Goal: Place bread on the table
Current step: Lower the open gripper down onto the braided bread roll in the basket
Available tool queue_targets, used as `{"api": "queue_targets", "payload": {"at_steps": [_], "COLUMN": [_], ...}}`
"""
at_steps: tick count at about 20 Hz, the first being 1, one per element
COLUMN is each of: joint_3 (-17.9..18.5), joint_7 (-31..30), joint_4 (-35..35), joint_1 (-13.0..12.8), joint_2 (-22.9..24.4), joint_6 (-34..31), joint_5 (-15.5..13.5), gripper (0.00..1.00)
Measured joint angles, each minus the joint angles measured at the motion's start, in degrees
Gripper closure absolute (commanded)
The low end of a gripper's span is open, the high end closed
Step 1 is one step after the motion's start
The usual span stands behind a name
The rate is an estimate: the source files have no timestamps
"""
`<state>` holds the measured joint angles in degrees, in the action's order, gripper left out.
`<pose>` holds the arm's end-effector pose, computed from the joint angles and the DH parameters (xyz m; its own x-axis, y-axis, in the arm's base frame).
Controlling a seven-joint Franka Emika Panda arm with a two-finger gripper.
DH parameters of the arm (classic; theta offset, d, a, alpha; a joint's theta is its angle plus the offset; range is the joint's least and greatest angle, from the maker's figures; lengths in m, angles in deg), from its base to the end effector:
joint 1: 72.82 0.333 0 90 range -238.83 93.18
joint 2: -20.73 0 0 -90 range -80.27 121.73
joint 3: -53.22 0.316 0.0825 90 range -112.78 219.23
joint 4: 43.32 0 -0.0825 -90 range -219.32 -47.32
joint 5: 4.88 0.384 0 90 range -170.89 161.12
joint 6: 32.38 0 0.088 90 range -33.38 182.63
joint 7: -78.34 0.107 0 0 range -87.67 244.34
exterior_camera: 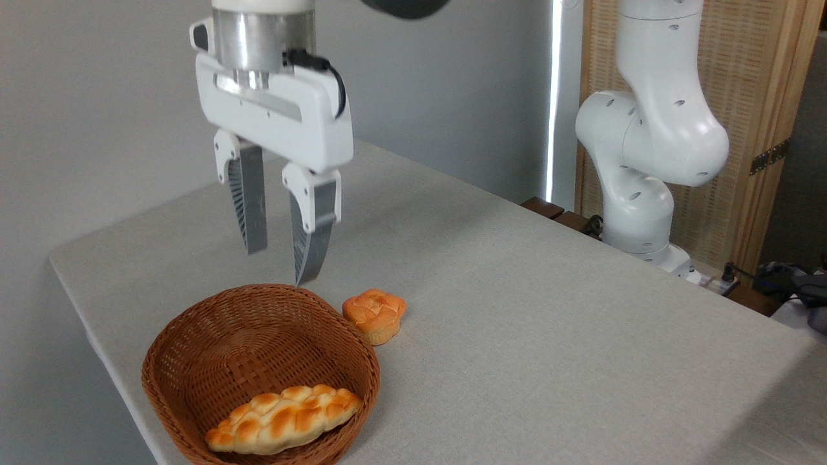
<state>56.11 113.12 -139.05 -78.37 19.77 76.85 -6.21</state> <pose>0.5872 -0.0292 0.5995 0.7762 -0.6008 0.1910 -0.5923 -0.7988 -0.1056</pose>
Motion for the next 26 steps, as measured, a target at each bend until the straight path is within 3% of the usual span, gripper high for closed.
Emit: {"api": "queue_targets", "payload": {"at_steps": [6,12,16,20,26], "joint_3": [0.1,0.1,0.1,0.0,-0.6], "joint_7": [0.0,0.0,1.5,3.3,3.4], "joint_4": [-3.7,-4.0,-5.1,-5.7,-7.2], "joint_1": [2.7,2.7,2.7,2.7,2.4], "joint_2": [-5.1,-8.9,-9.0,-9.8,-11.6], "joint_6": [10.7,11.9,11.9,12.1,17.3], "joint_5": [0.0,0.1,3.1,3.4,3.4], "gripper": [0.0,0.0,0.0,0.0,0.0]}}
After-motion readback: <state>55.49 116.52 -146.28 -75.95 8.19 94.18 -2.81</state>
